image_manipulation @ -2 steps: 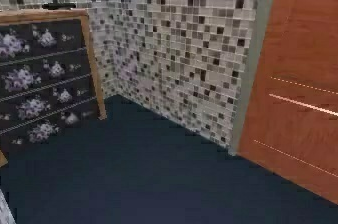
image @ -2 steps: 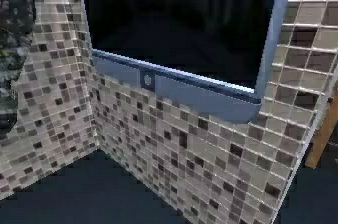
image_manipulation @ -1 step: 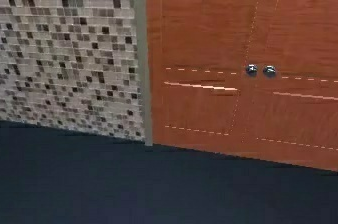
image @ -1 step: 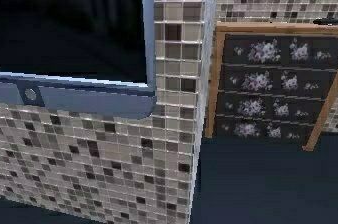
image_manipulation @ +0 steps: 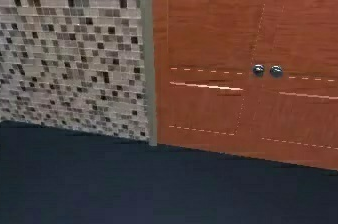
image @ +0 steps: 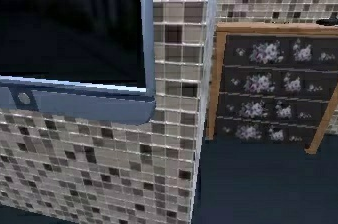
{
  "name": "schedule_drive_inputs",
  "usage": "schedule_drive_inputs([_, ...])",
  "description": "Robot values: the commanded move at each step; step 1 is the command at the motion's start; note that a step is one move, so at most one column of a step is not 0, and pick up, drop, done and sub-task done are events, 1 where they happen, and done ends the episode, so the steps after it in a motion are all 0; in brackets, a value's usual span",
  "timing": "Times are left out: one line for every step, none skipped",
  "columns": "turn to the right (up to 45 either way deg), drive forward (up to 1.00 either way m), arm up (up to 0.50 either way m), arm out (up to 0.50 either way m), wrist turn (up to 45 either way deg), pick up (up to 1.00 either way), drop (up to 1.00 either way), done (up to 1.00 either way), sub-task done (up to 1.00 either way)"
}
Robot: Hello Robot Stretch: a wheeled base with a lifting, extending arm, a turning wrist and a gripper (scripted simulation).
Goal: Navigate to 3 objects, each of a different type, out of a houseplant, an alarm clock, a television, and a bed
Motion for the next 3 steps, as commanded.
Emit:
schedule_drive_inputs([-45.0, 0.0, 0.0, 0.0, 0.0, 0.0, 0.0, 0.0, 0.0])
schedule_drive_inputs([-45.0, 0.0, 0.0, 0.0, 0.0, 0.0, 0.0, 0.0, 0.0])
schedule_drive_inputs([-42.0, 0.0, 0.0, 0.0, 0.0, 0.0, 0.0, 0.0, 0.0])
